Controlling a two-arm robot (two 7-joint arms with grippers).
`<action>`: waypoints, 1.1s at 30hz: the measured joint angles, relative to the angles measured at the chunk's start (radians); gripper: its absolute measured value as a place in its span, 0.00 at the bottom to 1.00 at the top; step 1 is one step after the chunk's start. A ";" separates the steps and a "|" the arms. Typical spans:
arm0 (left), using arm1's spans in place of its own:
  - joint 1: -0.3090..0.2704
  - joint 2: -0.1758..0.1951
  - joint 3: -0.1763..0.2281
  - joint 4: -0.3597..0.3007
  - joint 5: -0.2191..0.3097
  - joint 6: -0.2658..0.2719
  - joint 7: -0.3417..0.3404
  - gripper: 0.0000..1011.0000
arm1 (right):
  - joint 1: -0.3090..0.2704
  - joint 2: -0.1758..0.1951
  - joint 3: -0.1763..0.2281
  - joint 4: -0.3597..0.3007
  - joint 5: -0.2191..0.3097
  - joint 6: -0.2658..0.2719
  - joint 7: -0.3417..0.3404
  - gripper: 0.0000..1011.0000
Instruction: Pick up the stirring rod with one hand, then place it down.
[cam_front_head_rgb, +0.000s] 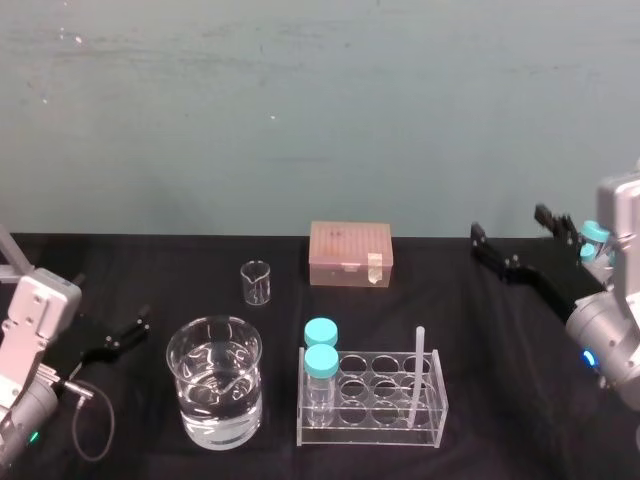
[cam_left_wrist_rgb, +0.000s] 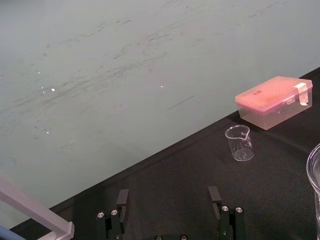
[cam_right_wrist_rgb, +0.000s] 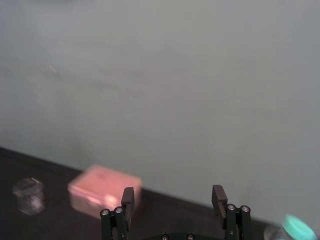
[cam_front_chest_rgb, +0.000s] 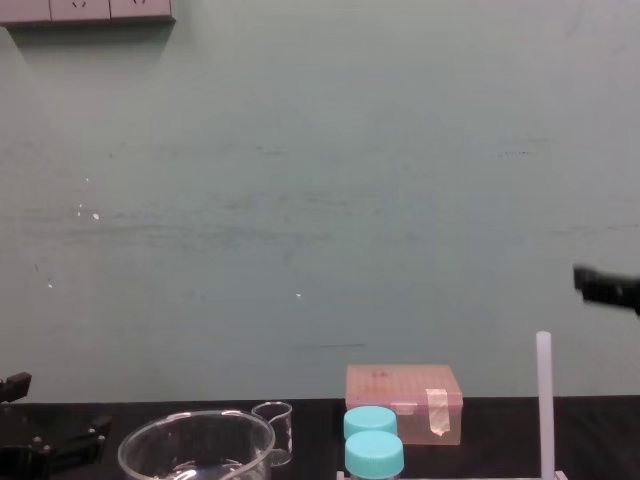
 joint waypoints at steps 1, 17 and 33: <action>0.000 0.000 0.000 0.000 0.000 0.000 0.000 0.99 | 0.000 -0.005 -0.002 0.004 -0.009 0.016 -0.015 0.99; 0.000 0.000 0.000 0.000 0.000 0.000 0.000 0.99 | -0.003 -0.060 0.023 0.054 -0.006 0.125 -0.063 0.99; 0.000 0.000 0.000 0.000 0.000 0.000 0.000 0.99 | -0.003 -0.055 0.019 0.049 -0.013 0.117 -0.064 0.99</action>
